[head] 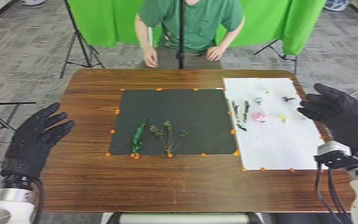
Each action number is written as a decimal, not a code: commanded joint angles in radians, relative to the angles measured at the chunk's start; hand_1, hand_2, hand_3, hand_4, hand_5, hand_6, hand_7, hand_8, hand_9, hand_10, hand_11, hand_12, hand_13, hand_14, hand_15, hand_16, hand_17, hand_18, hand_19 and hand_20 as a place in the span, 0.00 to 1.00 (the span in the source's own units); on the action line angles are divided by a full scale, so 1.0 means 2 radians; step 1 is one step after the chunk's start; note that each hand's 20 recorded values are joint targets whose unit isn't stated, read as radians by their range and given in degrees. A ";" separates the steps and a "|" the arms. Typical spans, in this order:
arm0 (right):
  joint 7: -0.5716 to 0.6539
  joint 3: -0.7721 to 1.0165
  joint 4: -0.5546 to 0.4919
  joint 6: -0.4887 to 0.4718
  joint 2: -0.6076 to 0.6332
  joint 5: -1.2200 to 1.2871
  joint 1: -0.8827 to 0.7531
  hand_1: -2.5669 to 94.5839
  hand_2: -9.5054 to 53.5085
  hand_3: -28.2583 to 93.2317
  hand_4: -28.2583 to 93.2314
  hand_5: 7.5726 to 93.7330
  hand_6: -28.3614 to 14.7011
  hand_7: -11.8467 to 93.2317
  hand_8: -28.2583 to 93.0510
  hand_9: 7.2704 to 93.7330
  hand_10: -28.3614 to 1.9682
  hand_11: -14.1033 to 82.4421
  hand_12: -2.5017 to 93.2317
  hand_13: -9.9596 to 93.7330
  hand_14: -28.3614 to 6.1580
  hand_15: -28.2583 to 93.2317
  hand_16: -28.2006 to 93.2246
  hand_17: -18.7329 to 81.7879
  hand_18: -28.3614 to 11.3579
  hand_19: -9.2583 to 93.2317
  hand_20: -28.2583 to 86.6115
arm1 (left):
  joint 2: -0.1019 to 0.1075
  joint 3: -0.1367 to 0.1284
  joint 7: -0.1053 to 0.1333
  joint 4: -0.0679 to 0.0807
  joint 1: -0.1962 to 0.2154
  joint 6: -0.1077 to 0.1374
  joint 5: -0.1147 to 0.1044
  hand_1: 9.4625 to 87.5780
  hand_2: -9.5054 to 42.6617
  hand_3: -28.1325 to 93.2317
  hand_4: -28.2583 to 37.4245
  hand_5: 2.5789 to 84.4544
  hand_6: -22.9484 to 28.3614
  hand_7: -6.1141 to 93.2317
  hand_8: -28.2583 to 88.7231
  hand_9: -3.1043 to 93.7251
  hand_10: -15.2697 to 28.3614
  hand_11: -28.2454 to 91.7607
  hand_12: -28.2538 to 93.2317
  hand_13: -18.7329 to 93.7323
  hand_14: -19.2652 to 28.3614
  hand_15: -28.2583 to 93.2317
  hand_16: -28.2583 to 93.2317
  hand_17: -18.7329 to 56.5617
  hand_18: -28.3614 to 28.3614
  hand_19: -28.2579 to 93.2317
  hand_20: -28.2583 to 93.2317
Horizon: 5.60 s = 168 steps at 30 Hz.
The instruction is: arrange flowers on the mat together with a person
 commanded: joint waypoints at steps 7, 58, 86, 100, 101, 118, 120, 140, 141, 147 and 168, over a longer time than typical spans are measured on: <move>0.018 0.002 -0.003 -0.040 -0.057 -0.048 -0.020 0.21 0.20 0.97 0.06 0.49 0.56 0.30 0.16 0.48 0.42 0.37 0.29 0.50 0.41 0.53 0.43 0.32 0.15 0.60 0.50 | -0.006 0.014 0.000 0.007 -0.009 -0.005 0.001 0.25 0.20 0.81 0.05 0.42 0.50 0.30 0.16 0.38 0.67 0.48 0.37 0.44 0.78 0.56 0.23 0.21 0.90 0.65 0.30; 0.041 -0.027 0.003 -0.038 -0.060 -0.046 0.005 0.21 0.20 0.97 0.06 0.51 0.56 0.31 0.16 0.50 0.40 0.38 0.29 0.51 0.40 0.54 0.42 0.33 0.15 0.61 0.50 | -0.003 0.016 -0.015 0.011 -0.014 -0.011 0.002 0.24 0.20 0.81 0.05 0.43 0.50 0.29 0.16 0.38 0.68 0.48 0.37 0.44 0.78 0.56 0.23 0.21 0.90 0.65 0.30; 0.048 -0.022 0.005 -0.061 -0.065 -0.061 0.008 0.22 0.19 0.97 0.06 0.52 0.57 0.32 0.16 0.50 0.41 0.38 0.29 0.51 0.41 0.54 0.42 0.33 0.15 0.62 0.51 | -0.011 0.008 -0.005 0.002 0.008 0.000 -0.003 0.24 0.20 0.81 0.05 0.42 0.50 0.29 0.16 0.38 0.67 0.48 0.37 0.44 0.78 0.56 0.23 0.21 0.90 0.65 0.30; 0.016 -0.178 0.053 0.156 0.128 -0.506 0.151 0.33 0.00 0.94 0.00 0.49 0.64 0.39 0.12 0.54 0.59 0.44 0.29 0.59 0.56 0.62 0.42 0.40 0.25 0.72 0.58 | -0.006 0.003 -0.004 0.002 0.004 -0.001 0.000 0.25 0.20 0.81 0.05 0.43 0.50 0.29 0.16 0.38 0.67 0.48 0.37 0.44 0.78 0.56 0.23 0.21 0.90 0.65 0.30; 0.028 -0.195 0.061 0.158 0.141 -0.569 0.168 0.34 0.00 0.94 0.00 0.48 0.65 0.39 0.12 0.53 0.61 0.43 0.28 0.59 0.56 0.63 0.42 0.41 0.25 0.73 0.58 | -0.006 0.002 -0.003 0.001 0.006 0.000 -0.001 0.25 0.20 0.81 0.05 0.43 0.50 0.29 0.16 0.38 0.67 0.48 0.37 0.44 0.78 0.56 0.23 0.21 0.90 0.65 0.30; 0.260 -0.427 0.117 0.077 0.259 -0.862 0.349 0.31 0.00 0.95 0.00 0.34 0.62 0.29 0.12 0.33 0.74 0.29 0.25 0.46 0.60 0.64 0.40 0.35 0.28 0.70 0.58 | 0.001 -0.002 -0.004 0.000 0.010 0.003 -0.002 0.25 0.20 0.81 0.05 0.42 0.50 0.29 0.16 0.38 0.67 0.48 0.37 0.44 0.78 0.56 0.23 0.21 0.90 0.65 0.30; 0.280 -0.450 0.123 0.079 0.261 -0.867 0.367 0.32 0.00 0.96 0.00 0.36 0.63 0.30 0.12 0.35 0.74 0.30 0.25 0.46 0.60 0.67 0.40 0.35 0.28 0.70 0.58 | 0.003 -0.003 -0.005 0.001 0.010 0.002 -0.002 0.25 0.20 0.81 0.05 0.42 0.50 0.29 0.16 0.38 0.67 0.48 0.37 0.44 0.78 0.56 0.23 0.21 0.90 0.65 0.31; 0.302 -0.505 0.163 0.028 0.254 -0.852 0.410 0.33 0.00 0.95 0.00 0.46 0.69 0.40 0.10 0.47 0.65 0.50 0.31 0.53 0.58 0.78 0.41 0.37 0.29 0.72 0.59 | 0.002 -0.001 -0.006 0.001 0.007 -0.001 -0.001 0.24 0.20 0.81 0.05 0.42 0.50 0.29 0.16 0.38 0.67 0.48 0.37 0.44 0.78 0.56 0.23 0.21 0.90 0.65 0.31; 0.301 -0.508 0.167 0.031 0.253 -0.850 0.412 0.33 0.00 0.95 0.00 0.46 0.69 0.41 0.10 0.47 0.64 0.51 0.31 0.53 0.58 0.78 0.41 0.37 0.29 0.72 0.59 | 0.002 -0.001 -0.005 0.001 0.008 -0.001 -0.001 0.24 0.20 0.81 0.05 0.42 0.50 0.29 0.16 0.38 0.67 0.48 0.37 0.44 0.78 0.56 0.23 0.21 0.90 0.65 0.31; 0.308 -0.569 0.203 0.120 0.244 -0.858 0.454 0.40 0.00 0.94 0.00 0.49 0.74 0.54 0.13 0.54 0.64 0.59 0.34 0.60 0.63 0.77 0.43 0.40 0.31 0.73 0.60 | 0.003 -0.004 -0.003 0.001 0.009 0.002 -0.002 0.24 0.20 0.81 0.05 0.42 0.50 0.29 0.16 0.38 0.67 0.48 0.37 0.44 0.78 0.56 0.23 0.21 0.90 0.65 0.31; 0.194 -0.733 0.195 0.245 0.124 -0.825 0.647 0.49 0.00 0.95 0.03 0.69 0.74 0.65 0.22 0.82 0.71 0.45 0.61 0.74 0.67 0.77 0.56 0.46 0.31 0.78 0.63 | 0.018 -0.074 0.003 -0.010 0.063 0.019 -0.015 0.24 0.20 0.81 0.05 0.42 0.50 0.29 0.16 0.38 0.67 0.48 0.37 0.44 0.78 0.56 0.23 0.20 0.90 0.65 0.31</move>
